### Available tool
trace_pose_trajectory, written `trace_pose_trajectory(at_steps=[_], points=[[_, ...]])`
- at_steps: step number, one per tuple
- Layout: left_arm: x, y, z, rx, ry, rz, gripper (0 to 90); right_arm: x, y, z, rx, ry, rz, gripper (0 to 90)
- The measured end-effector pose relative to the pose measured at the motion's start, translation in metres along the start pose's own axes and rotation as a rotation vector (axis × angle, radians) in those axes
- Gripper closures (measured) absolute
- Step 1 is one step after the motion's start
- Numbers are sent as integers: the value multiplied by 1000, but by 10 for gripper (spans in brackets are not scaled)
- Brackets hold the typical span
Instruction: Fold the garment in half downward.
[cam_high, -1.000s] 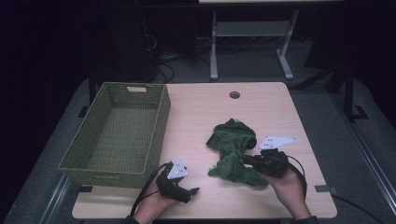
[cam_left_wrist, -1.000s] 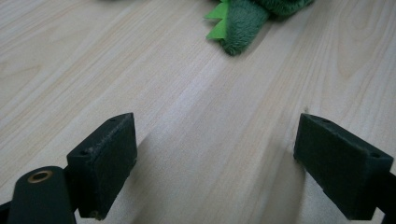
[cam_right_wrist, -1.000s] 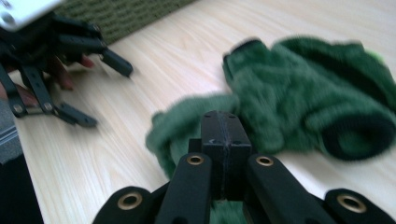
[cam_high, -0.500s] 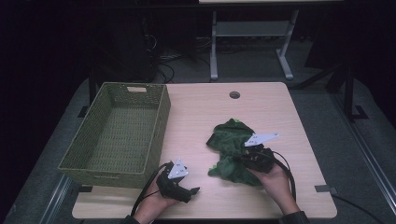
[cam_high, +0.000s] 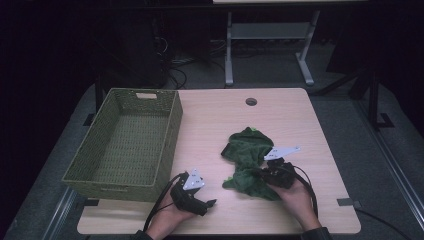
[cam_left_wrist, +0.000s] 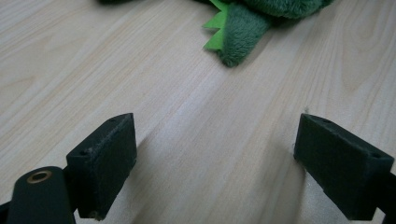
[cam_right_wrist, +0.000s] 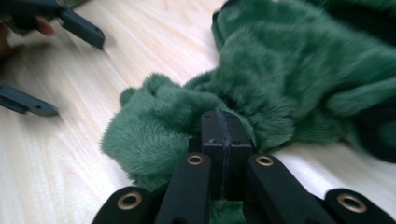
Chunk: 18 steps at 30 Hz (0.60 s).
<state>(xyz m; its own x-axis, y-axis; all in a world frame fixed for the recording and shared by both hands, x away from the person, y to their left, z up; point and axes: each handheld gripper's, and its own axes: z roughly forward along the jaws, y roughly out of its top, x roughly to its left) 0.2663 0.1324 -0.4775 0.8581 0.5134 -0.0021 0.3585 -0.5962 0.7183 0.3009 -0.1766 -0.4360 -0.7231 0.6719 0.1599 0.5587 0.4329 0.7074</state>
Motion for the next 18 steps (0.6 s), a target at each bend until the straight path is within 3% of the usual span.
trace_pose_trajectory(at_steps=[4,9,14,18], points=[[1,0,0,0,-7,5,125,-6,-6,-20,-42,-12,6,848],[3,3,2,1,-22,-9,129,-12,-24,-41,-49,-34,15,797],[4,8,5,1,-13,21,129,-18,-40,-57,-53,-41,31,747],[7,10,9,5,-10,15,129,-26,-66,-75,-45,-57,63,697]])
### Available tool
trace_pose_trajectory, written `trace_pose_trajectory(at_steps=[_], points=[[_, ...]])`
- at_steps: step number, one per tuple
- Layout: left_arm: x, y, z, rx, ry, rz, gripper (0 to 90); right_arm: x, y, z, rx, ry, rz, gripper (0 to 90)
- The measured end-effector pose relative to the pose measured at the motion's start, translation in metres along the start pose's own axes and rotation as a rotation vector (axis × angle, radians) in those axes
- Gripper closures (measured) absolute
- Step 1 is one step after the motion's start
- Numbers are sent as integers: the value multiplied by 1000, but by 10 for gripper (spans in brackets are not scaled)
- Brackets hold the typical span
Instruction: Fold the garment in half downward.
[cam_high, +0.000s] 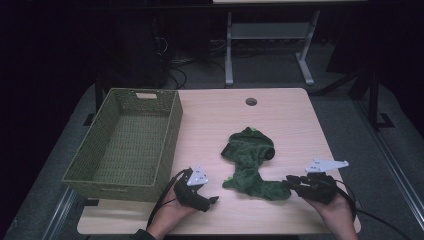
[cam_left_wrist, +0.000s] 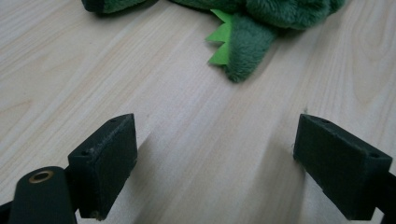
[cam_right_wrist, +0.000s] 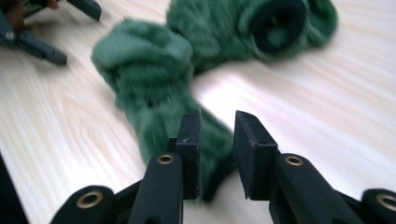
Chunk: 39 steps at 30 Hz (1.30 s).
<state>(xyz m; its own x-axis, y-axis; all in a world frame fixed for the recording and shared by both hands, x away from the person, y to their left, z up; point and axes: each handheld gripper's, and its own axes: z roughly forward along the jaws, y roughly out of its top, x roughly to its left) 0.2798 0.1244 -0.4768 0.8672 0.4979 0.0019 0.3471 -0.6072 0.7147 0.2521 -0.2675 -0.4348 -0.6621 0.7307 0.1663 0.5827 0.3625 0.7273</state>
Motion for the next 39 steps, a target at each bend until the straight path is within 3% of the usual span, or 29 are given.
trace_pose_trajectory(at_steps=[9,16,21,26,39], points=[[3,0,1,-5,-4,1,128,-3,-32,-16,19,8,40,671],[3,0,1,-5,-4,0,128,1,-36,-1,55,61,37,669],[3,0,1,-5,-4,-2,128,2,-36,9,80,71,40,683],[3,0,1,-5,-4,-2,128,0,-37,8,62,68,44,837],[3,0,1,-6,-2,-4,129,6,-20,-5,-25,66,-11,851]])
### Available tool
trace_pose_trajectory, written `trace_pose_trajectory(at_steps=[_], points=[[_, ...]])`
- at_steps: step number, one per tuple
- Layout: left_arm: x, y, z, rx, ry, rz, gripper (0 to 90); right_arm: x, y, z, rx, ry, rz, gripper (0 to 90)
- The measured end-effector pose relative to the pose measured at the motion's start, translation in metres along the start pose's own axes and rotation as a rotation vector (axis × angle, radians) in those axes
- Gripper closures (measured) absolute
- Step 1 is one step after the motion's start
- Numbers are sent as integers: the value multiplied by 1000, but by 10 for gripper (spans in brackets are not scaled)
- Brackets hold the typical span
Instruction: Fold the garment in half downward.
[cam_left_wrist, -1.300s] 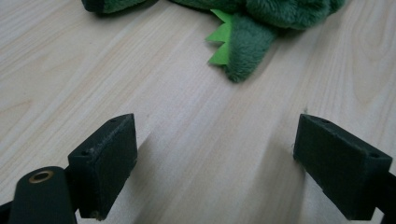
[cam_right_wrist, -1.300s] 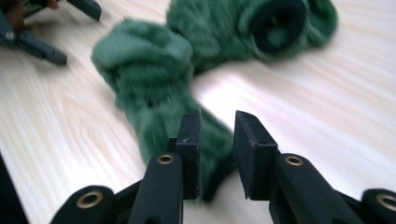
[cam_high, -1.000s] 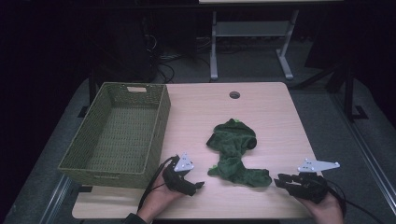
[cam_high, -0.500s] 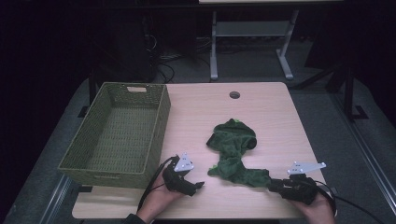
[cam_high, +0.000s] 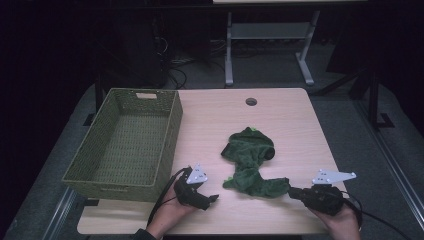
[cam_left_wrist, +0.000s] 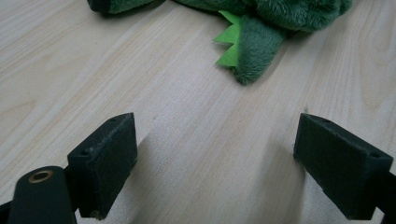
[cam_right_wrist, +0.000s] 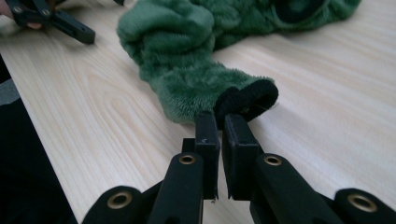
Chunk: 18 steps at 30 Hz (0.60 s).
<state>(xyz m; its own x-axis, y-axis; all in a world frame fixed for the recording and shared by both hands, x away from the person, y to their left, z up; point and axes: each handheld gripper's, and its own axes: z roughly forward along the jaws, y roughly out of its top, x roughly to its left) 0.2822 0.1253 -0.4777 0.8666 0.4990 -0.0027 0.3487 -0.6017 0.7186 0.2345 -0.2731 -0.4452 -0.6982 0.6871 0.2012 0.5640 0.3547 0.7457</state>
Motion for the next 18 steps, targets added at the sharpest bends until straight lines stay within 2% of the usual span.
trace_pose_trajectory(at_steps=[10,18], points=[[0,0,0,0,1,0,129,12,25,1,-49,31,-61,857],[0,0,0,0,1,-1,129,24,47,10,-61,72,-113,858]])
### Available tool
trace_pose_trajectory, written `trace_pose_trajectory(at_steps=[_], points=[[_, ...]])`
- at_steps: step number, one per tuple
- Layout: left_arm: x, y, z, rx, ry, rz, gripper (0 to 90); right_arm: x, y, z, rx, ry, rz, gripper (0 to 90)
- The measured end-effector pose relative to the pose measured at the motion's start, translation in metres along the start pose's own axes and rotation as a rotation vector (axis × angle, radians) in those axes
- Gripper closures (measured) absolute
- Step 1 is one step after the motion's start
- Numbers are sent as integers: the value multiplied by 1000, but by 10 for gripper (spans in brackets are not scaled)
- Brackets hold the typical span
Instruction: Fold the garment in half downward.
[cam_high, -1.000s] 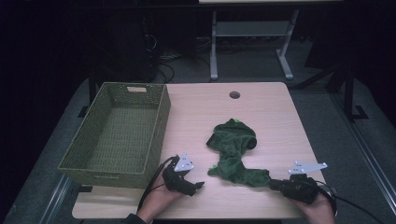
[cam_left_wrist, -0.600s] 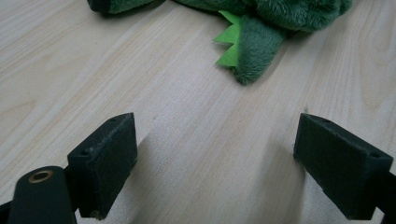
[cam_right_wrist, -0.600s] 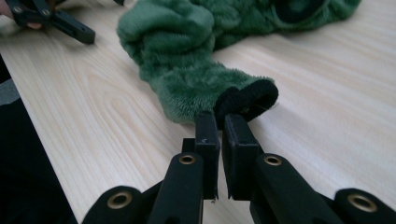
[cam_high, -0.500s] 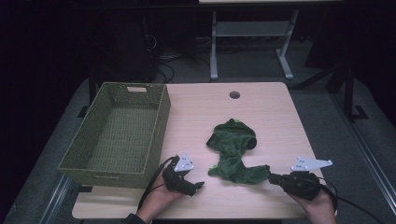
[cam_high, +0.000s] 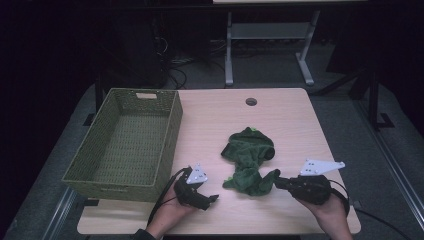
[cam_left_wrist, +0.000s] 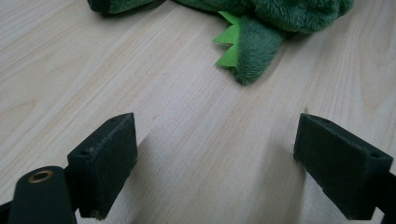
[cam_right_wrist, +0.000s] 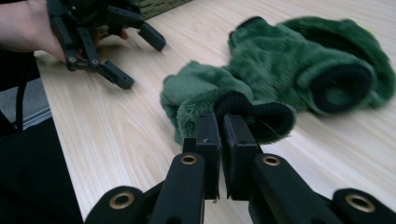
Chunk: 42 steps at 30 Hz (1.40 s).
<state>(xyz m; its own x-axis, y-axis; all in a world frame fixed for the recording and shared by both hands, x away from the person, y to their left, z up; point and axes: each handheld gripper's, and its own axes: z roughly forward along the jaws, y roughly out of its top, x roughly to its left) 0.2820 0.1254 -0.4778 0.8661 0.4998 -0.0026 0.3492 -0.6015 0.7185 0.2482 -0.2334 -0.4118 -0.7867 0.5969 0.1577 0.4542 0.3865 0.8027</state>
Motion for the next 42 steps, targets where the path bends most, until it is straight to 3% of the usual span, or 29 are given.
trace_pose_trajectory(at_steps=[10,17,20,22,27,31,32,34,35,42], points=[[0,0,0,0,1,1,129,8,23,27,22,54,-70,858],[0,0,0,-2,0,-3,129,8,36,52,40,88,-98,857],[0,0,0,-2,0,-4,129,9,41,59,45,101,-85,874],[0,0,0,-2,0,-3,129,9,47,67,35,114,-94,844],[0,0,0,-2,0,-3,129,7,53,65,20,96,-99,880],[0,0,0,-3,1,-2,129,-1,52,55,8,56,-68,898],[0,0,0,-2,1,-1,129,-11,50,52,8,31,-31,899],[0,0,0,-2,0,-2,128,-14,49,53,8,28,-23,899],[0,0,0,-3,1,-2,128,-19,46,60,19,33,-1,899],[0,0,0,0,2,5,129,-16,39,92,121,54,2,899]])
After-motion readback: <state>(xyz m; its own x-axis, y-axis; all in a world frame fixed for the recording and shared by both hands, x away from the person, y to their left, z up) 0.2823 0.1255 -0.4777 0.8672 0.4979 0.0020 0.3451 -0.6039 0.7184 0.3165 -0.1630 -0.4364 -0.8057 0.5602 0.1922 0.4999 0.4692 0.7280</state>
